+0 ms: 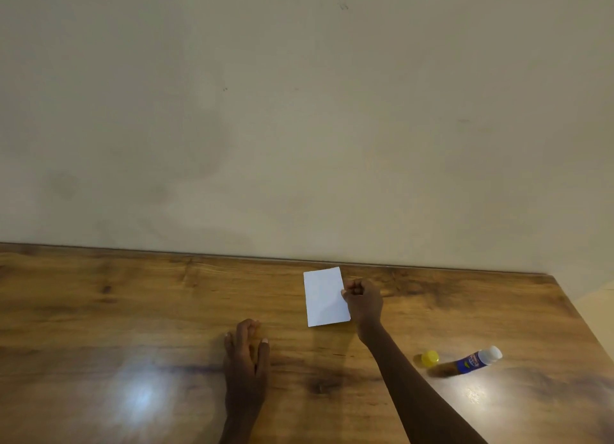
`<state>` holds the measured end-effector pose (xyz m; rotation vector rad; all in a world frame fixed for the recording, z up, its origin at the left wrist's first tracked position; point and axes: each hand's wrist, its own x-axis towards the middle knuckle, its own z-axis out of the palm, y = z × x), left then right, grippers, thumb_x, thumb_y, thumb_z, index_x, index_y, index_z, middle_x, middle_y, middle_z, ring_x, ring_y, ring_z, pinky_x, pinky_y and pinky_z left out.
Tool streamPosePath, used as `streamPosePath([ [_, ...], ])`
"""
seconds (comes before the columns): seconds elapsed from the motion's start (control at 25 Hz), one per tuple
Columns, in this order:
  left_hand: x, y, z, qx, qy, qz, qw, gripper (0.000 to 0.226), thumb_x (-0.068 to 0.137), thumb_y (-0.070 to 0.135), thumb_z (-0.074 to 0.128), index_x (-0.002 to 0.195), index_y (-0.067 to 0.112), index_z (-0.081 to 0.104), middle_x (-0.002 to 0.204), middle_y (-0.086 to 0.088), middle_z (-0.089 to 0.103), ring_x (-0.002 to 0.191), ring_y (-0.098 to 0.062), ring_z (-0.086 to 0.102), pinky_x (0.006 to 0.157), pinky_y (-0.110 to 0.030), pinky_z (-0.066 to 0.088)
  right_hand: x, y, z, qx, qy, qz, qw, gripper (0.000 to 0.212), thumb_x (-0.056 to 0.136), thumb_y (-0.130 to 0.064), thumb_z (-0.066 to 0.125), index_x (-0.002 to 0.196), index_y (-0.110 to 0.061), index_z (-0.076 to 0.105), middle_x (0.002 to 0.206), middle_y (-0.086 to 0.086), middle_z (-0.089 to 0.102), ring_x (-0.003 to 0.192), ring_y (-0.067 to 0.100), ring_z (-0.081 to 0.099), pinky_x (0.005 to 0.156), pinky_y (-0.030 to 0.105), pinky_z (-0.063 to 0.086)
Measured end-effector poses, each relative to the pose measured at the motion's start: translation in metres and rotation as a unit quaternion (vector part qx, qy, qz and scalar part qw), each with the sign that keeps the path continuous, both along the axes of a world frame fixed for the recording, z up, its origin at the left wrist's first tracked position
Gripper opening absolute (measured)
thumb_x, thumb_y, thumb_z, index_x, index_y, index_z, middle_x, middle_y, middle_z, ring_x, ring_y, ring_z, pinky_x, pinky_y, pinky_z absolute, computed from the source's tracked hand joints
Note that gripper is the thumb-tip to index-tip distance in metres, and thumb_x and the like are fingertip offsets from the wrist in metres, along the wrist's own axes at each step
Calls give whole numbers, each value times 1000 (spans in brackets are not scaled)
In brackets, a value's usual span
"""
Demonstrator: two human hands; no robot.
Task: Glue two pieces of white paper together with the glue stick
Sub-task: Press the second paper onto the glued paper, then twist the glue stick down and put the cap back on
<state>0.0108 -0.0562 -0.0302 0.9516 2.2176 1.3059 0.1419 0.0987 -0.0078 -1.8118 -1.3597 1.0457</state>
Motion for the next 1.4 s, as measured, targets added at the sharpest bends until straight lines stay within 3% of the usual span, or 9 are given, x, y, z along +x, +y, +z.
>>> streamPosePath([
  [0.16, 0, 2, -5, -3, 1, -7, 1000, 30, 81, 1, 57, 111, 3, 52, 109, -21, 61, 105, -42, 54, 95, -58, 43, 1, -5, -9, 63, -137, 55, 987, 4, 79, 6, 53, 81, 3, 56, 88, 21, 64, 71, 18, 47, 59, 23, 35],
  [0.36, -2, 3, -4, -22, -1, -24, 999, 31, 81, 6, 59, 111, 5, 52, 109, -24, 59, 96, -43, 56, 93, -55, 45, 13, -11, 1, 106, -145, 87, 980, 15, 78, 8, 54, 92, 2, 58, 98, 18, 63, 83, 23, 53, 65, 24, 39],
  [0.56, 10, 10, 7, -53, 5, -78, 995, 53, 77, 33, 63, 120, 6, 48, 131, -21, 47, 128, -44, 33, 108, -58, 19, 80, 1, 66, 217, -134, 63, 965, 14, 75, 10, 51, 86, 7, 59, 87, 25, 63, 81, 36, 56, 63, 30, 33],
  [0.68, 60, 29, 16, -34, 4, -179, 983, 58, 76, 25, 69, 127, 16, 42, 146, -10, 34, 139, -33, 21, 114, -56, 10, 144, 1, 100, 279, -71, -33, 957, 6, 81, -3, 57, 81, 0, 62, 78, 19, 65, 73, 31, 59, 64, 34, 41],
  [0.84, 140, 55, 23, -67, -63, -267, 959, 77, 70, 31, 74, 135, 19, 33, 146, -8, 36, 134, -28, 31, 111, -43, 27, 217, -32, 99, 248, 167, -78, 951, 21, 90, -25, 46, 88, -12, 63, 84, 9, 63, 85, 26, 58, 69, 27, 44],
  [0.96, 179, 67, 21, -118, -70, -282, 949, 85, 65, 27, 78, 136, 23, 32, 144, -6, 38, 130, -26, 35, 103, -36, 36, 246, -61, 68, 156, 207, -12, 966, 57, 74, -56, 55, 112, -14, 55, 106, -1, 60, 103, 15, 56, 77, 18, 45],
  [1.12, 205, 80, 18, -130, -37, -313, 940, 75, 66, 14, 76, 132, 20, 40, 138, -4, 47, 125, -23, 41, 101, -31, 37, 241, -75, 13, 66, 118, 35, 990, 60, 69, -15, 76, 122, -12, 49, 118, 1, 55, 109, 19, 53, 89, 32, 48],
  [1.28, 210, 84, 15, -113, 10, -307, 945, 49, 76, 7, 67, 122, 13, 52, 128, -6, 58, 118, -20, 50, 101, -29, 40, 219, -68, -13, 78, 47, 31, 995, 48, 69, -9, 74, 113, -9, 55, 98, 2, 62, 92, 19, 60, 71, 14, 51],
  [1.4, 210, 83, 17, -91, 13, -270, 958, 36, 78, 5, 64, 114, 11, 59, 120, -9, 64, 113, -20, 56, 97, -27, 42, 215, -63, -18, 86, 25, 9, 996, 21, 76, -5, 66, 97, -7, 63, 89, 11, 66, 85, 27, 63, 75, 34, 55],
])
